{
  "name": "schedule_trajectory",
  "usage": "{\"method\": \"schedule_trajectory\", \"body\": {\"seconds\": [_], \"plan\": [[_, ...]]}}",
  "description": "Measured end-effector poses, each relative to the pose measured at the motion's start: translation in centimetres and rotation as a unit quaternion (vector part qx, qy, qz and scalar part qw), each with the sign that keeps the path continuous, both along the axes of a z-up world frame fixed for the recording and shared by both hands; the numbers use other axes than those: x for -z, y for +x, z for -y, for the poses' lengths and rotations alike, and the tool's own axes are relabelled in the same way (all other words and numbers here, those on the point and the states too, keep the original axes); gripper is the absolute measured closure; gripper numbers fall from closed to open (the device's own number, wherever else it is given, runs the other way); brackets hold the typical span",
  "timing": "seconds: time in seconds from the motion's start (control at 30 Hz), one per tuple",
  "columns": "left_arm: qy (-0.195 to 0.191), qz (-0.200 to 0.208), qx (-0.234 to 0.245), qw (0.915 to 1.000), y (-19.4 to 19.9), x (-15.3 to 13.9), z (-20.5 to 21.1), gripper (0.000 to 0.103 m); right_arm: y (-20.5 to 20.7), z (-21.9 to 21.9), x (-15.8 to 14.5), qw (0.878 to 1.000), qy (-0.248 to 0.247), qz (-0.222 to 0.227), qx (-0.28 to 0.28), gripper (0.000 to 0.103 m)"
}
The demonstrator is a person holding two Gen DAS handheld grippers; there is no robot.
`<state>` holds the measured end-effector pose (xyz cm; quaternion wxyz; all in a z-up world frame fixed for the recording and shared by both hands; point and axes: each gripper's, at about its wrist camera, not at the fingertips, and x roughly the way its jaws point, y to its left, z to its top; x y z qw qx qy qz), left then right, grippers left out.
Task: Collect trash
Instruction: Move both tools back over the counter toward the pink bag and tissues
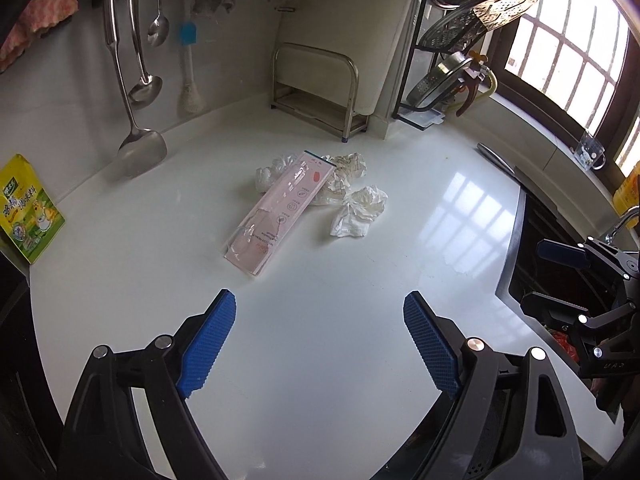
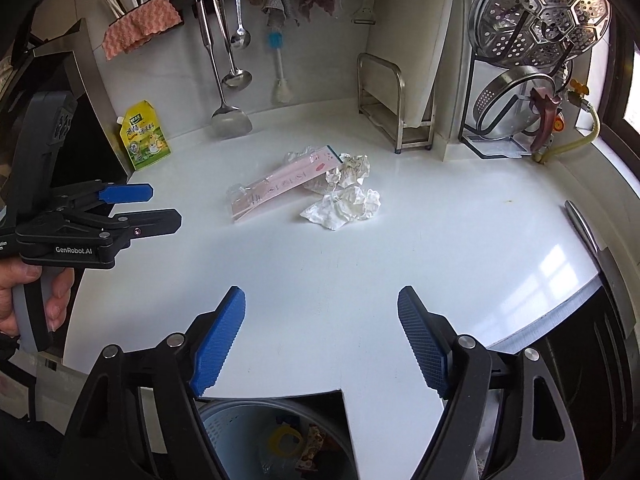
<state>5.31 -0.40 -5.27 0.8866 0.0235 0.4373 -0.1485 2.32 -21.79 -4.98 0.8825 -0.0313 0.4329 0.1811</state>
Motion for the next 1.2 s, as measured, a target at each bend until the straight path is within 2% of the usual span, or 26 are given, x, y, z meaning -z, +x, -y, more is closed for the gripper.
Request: {"method": "schedule_trajectory", "body": {"seconds": [0.3, 0.37, 0.63, 1.2], "plan": [[0.002, 0.005, -0.012, 0.9999, 2.0, 0.0, -0.8, 0.018, 2.7, -0.5, 0.6, 1.0, -0.008, 0.0, 0.004, 0.026], [0.003, 0.006, -0.016, 0.9999, 2.5, 0.1, -1.0, 0.018, 3.5, -0.5, 0.9, 1.0, -0.007, -0.002, 0.008, 0.023], [0.011, -0.002, -0.03, 0.9995, 5.5, 1.1, -1.7, 0.017, 7.5, -0.9, 2.4, 1.0, -0.006, -0.012, 0.015, 0.023], [0.013, -0.04, -0.024, 0.9988, 12.5, 6.6, -3.5, 0.016, 18.4, -2.7, 7.8, 0.998, -0.002, -0.039, 0.042, 0.023]]}}
